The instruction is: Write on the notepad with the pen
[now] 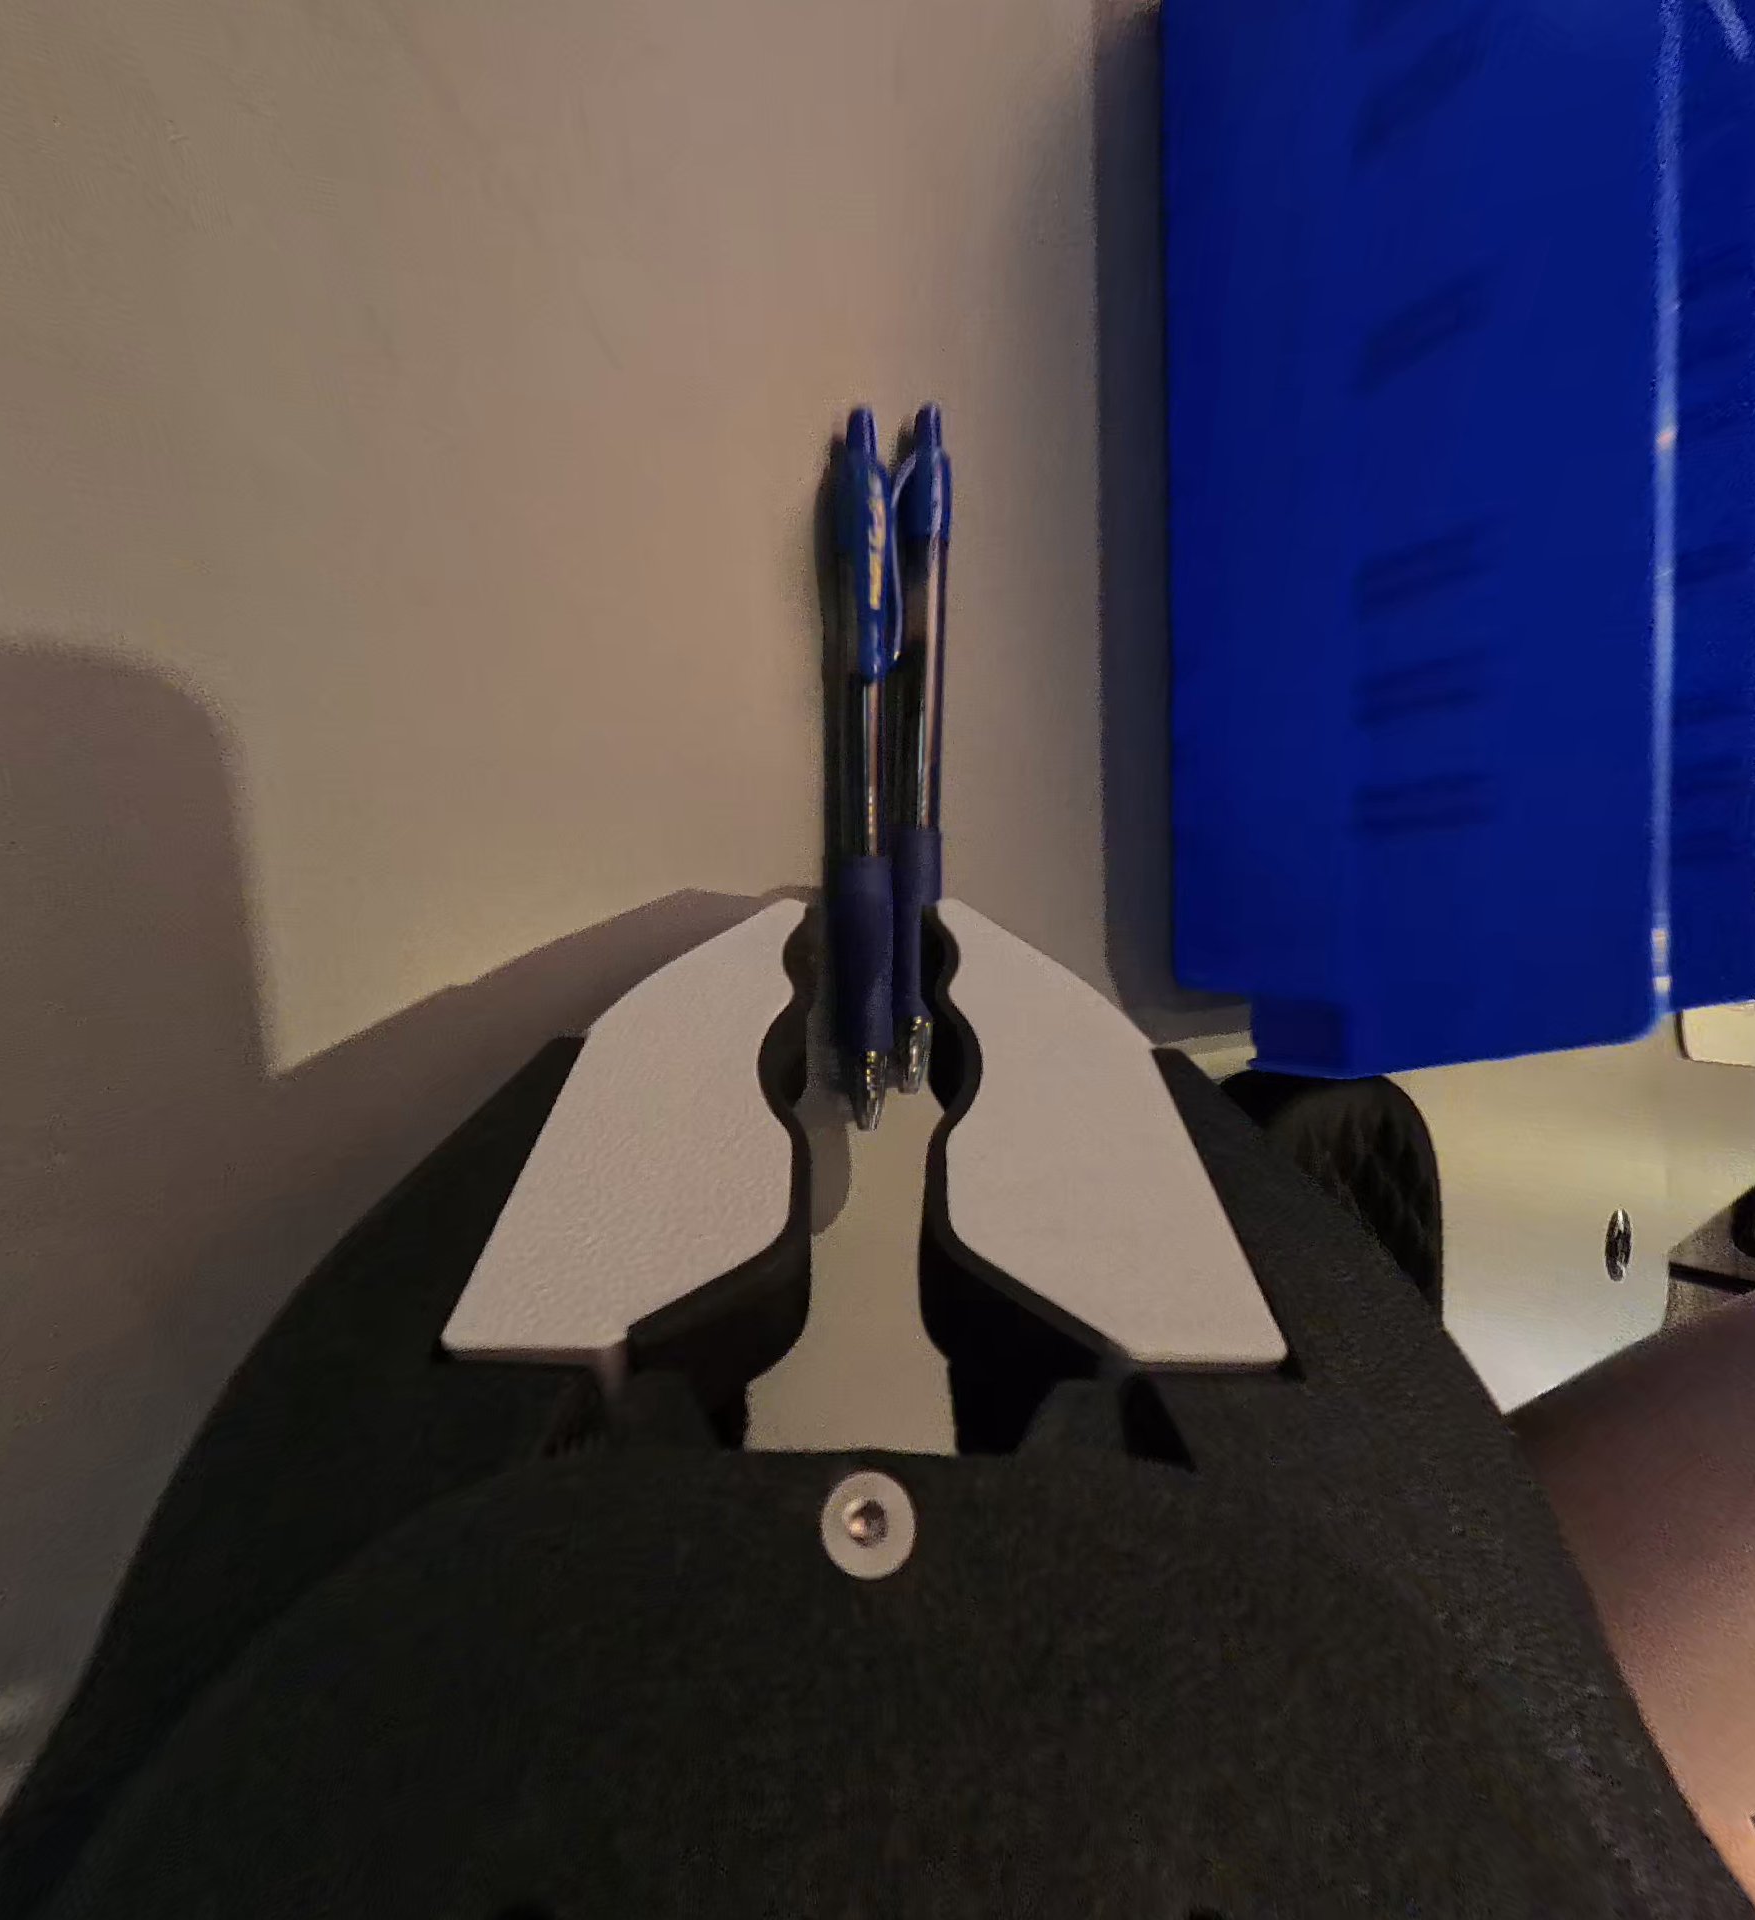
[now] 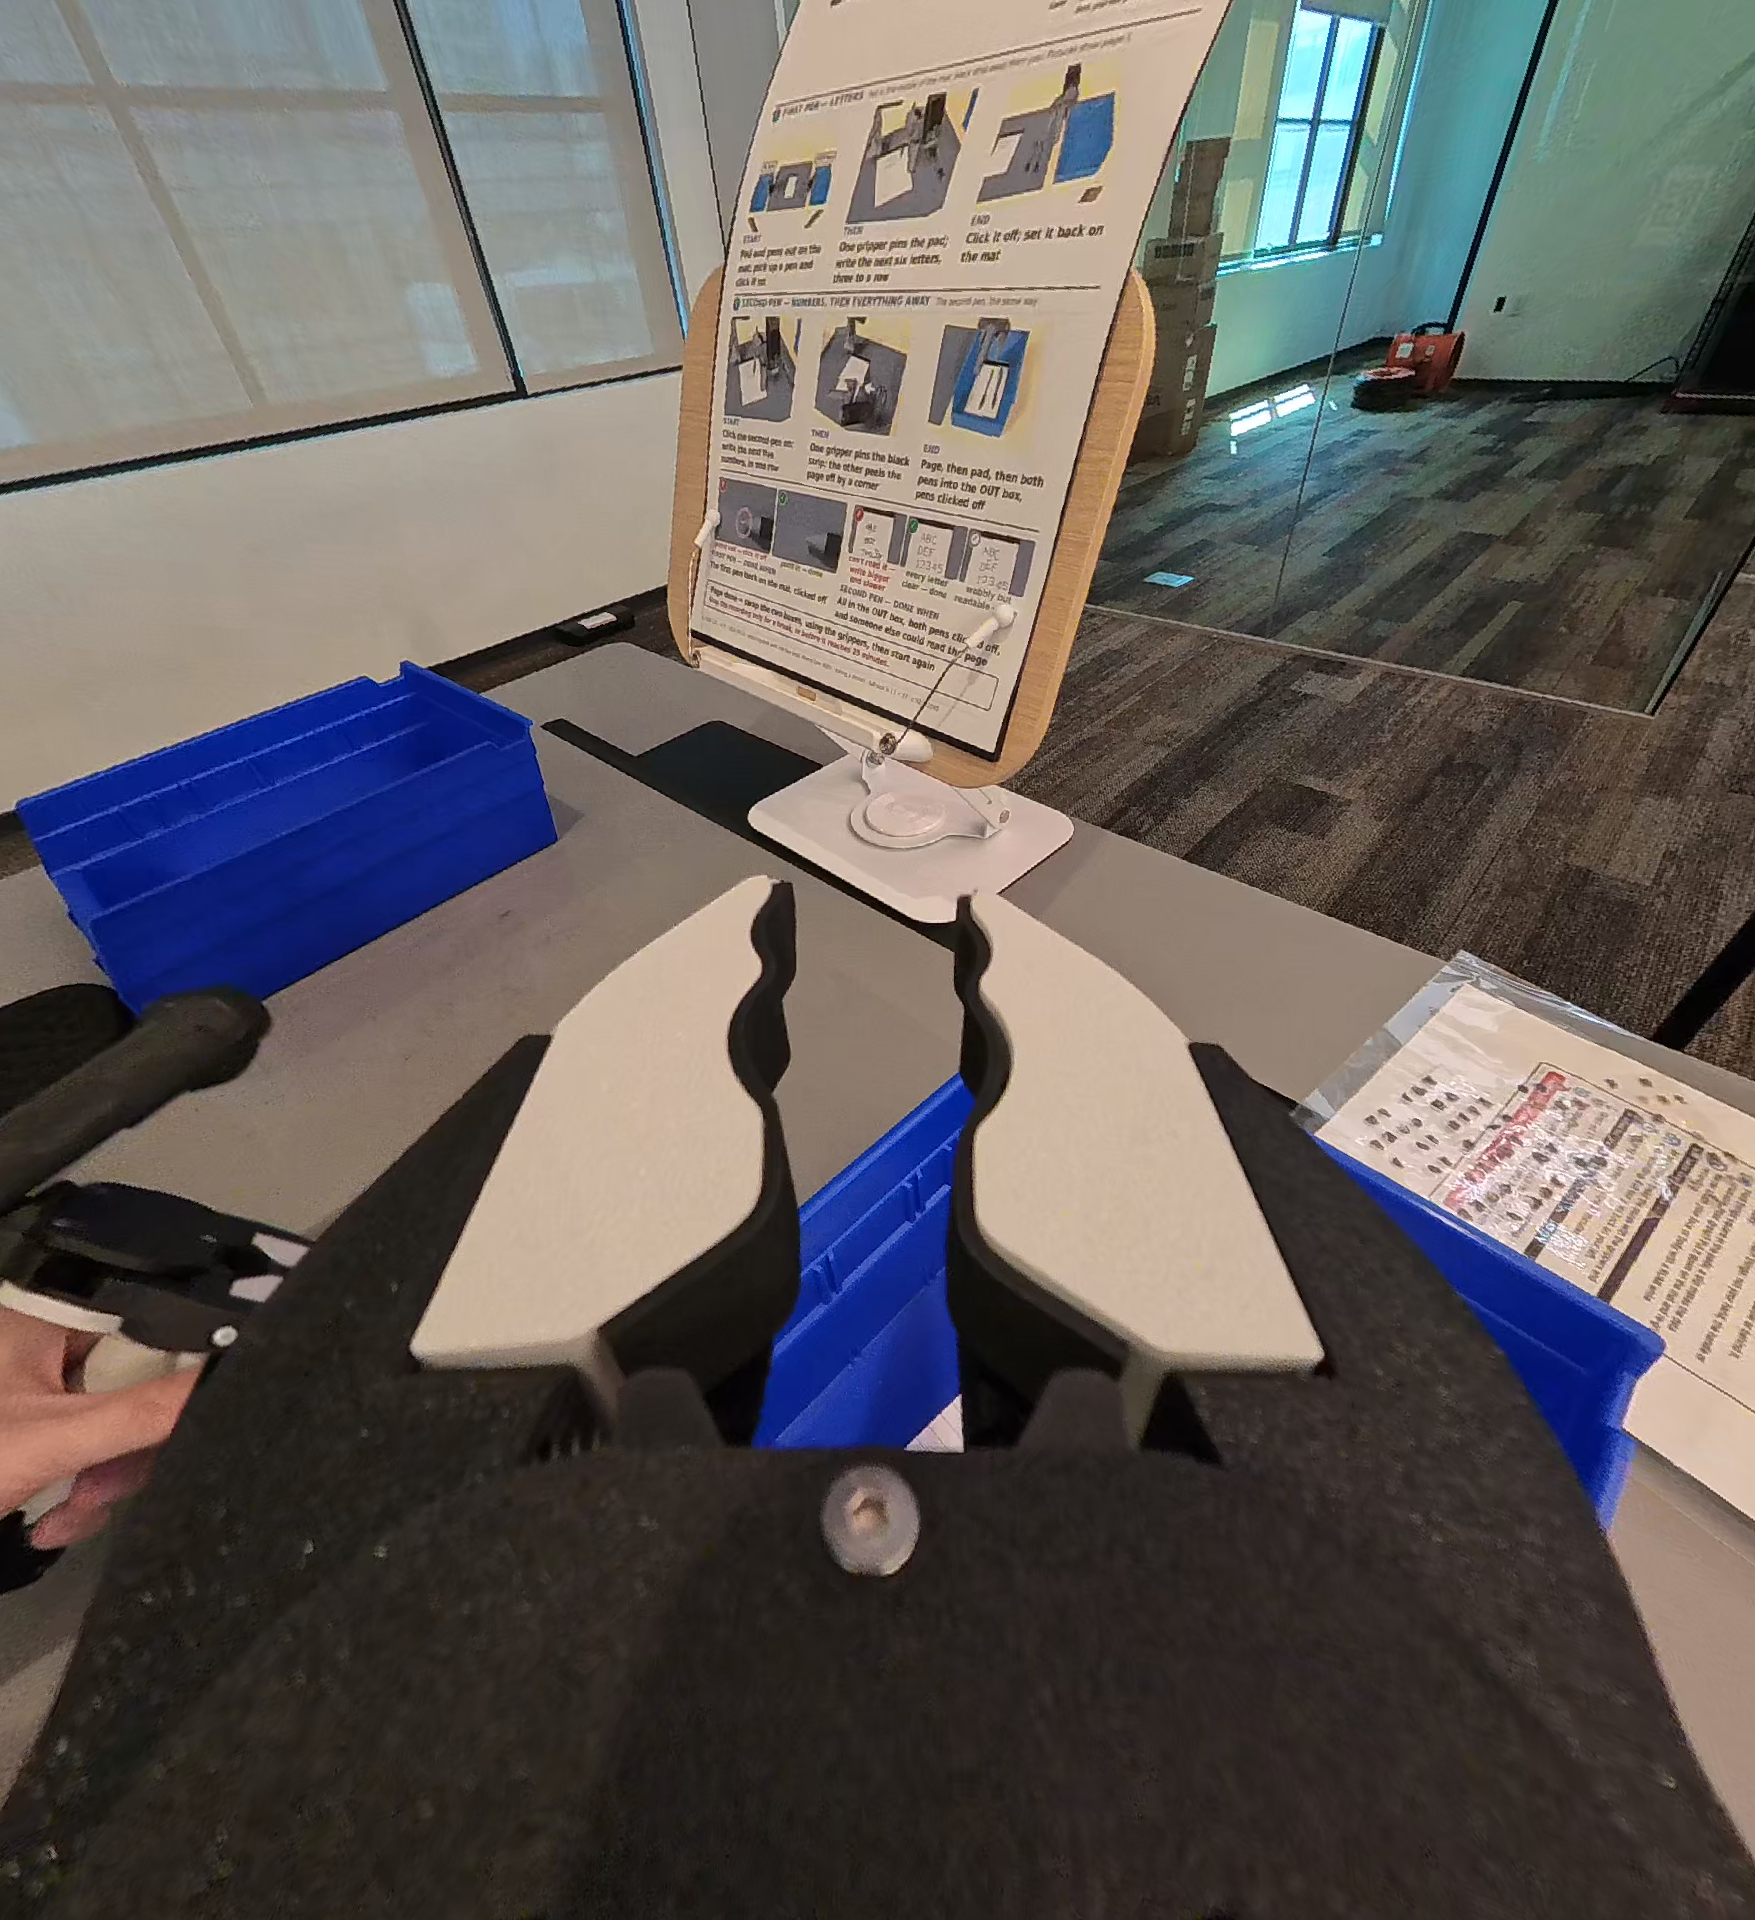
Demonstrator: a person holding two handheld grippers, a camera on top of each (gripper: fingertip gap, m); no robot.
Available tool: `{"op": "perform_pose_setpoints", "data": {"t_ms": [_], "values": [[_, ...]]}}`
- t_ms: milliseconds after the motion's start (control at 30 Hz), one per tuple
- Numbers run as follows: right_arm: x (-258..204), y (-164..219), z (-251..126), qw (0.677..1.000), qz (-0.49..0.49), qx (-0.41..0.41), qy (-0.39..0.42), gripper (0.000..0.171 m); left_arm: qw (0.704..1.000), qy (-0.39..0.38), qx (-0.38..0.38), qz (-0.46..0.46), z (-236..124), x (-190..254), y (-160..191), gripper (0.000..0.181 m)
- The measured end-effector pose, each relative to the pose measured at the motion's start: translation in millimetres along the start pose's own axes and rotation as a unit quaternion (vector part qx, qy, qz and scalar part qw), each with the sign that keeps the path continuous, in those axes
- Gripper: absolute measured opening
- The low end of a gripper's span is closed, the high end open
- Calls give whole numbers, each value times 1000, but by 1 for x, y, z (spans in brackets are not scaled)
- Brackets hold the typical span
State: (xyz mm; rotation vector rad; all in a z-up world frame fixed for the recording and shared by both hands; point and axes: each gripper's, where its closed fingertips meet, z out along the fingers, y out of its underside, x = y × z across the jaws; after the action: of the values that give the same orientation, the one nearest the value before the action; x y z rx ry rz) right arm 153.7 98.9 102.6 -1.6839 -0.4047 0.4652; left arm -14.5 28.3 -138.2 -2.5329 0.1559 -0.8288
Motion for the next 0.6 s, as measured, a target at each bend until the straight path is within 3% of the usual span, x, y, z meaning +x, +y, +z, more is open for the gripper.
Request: {"op": "perform_pose_setpoints", "data": {"t_ms": [200, 400, 600], "values": [[-4, 1, 4, 1000, -12, -10, 2, 29, 995, 33, 59, 72, -49, 11, -35, 23], [-14, -10, 4, 999, -34, 4, 3, 28, 954, -31, 205, 216, -181, -16, -116, 31], [-36, -29, 6, 997, -69, 33, -1, 29, 923, -124, 229, 283, -290, -82, -180, 36]]}}
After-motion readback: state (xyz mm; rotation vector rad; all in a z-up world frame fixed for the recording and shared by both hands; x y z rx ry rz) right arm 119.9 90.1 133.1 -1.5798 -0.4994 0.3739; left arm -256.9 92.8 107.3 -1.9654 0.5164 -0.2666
